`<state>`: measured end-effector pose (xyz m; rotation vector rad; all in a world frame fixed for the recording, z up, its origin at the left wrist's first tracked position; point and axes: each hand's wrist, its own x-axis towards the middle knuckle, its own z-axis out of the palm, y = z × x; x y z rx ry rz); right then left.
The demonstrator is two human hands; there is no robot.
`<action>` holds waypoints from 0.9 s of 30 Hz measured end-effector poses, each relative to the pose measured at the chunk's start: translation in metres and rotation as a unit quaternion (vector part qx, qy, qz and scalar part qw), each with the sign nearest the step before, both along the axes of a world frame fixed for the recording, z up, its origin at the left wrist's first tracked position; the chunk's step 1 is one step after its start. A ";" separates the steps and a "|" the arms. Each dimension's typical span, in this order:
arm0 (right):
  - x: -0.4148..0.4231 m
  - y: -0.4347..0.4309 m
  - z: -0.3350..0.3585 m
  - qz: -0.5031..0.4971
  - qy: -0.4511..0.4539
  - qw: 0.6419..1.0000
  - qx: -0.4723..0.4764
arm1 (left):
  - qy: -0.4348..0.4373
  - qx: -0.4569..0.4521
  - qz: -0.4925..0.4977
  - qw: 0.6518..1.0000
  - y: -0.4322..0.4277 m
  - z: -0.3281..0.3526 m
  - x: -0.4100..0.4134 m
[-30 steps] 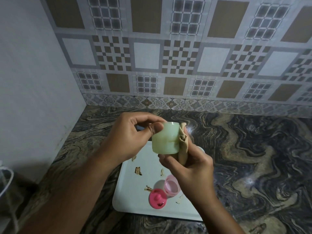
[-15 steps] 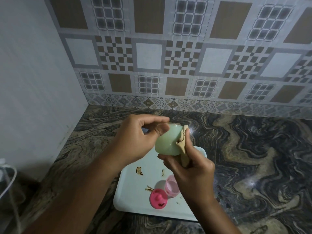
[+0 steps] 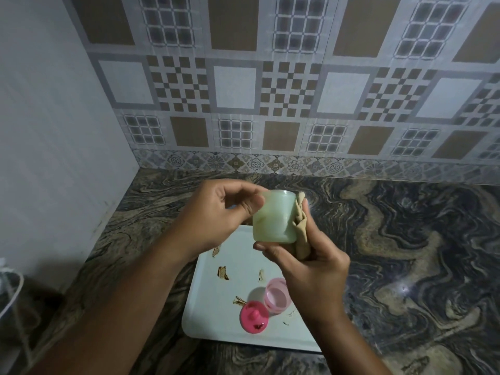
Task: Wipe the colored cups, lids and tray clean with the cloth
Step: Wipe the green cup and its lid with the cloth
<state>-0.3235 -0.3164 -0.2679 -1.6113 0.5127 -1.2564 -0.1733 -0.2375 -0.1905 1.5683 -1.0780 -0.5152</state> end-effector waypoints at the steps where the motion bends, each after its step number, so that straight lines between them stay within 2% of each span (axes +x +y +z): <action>1: 0.001 0.000 0.000 0.003 -0.001 1.000 0.004 | 0.007 -0.001 0.008 1.000 -0.001 0.000 0.002; 3: 0.000 -0.001 -0.001 -0.032 0.033 0.995 -0.090 | 0.001 -0.007 0.026 1.000 -0.005 -0.001 0.002; 5: 0.000 0.000 -0.004 -0.091 0.087 0.967 -0.219 | -0.045 -0.005 0.044 0.998 -0.008 -0.002 -0.001; 6: 0.000 -0.001 -0.004 -0.105 0.099 0.957 -0.252 | -0.073 -0.002 0.053 0.996 -0.009 -0.003 -0.003; 8: 0.000 -0.002 -0.005 -0.115 0.095 0.959 -0.240 | -0.086 -0.005 0.055 0.995 -0.007 -0.001 -0.007; 11: -0.002 0.001 -0.003 -0.097 0.052 0.984 -0.140 | -0.014 0.011 0.007 1.000 -0.003 0.004 -0.006; 13: -0.001 0.001 -0.003 -0.076 0.026 0.992 -0.093 | -0.013 0.026 0.002 1.000 -0.003 0.006 -0.001; 15: -0.001 0.000 -0.005 -0.058 0.025 0.991 -0.117 | -0.036 0.028 0.021 0.999 -0.005 0.005 0.002; 19: 0.001 0.001 -0.007 -0.101 0.094 0.953 -0.269 | -0.105 0.022 0.060 0.992 -0.008 0.005 -0.009; 21: 0.000 0.000 -0.005 -0.115 0.087 0.957 -0.252 | -0.083 0.004 0.054 0.995 -0.006 0.006 -0.011; 24: -0.002 0.003 0.002 -0.101 0.047 0.982 -0.154 | 0.001 0.008 0.015 1.000 -0.003 0.008 -0.006; 27: -0.002 0.002 0.003 -0.086 0.017 0.988 -0.124 | 0.006 0.018 0.013 1.000 -0.003 0.010 -0.002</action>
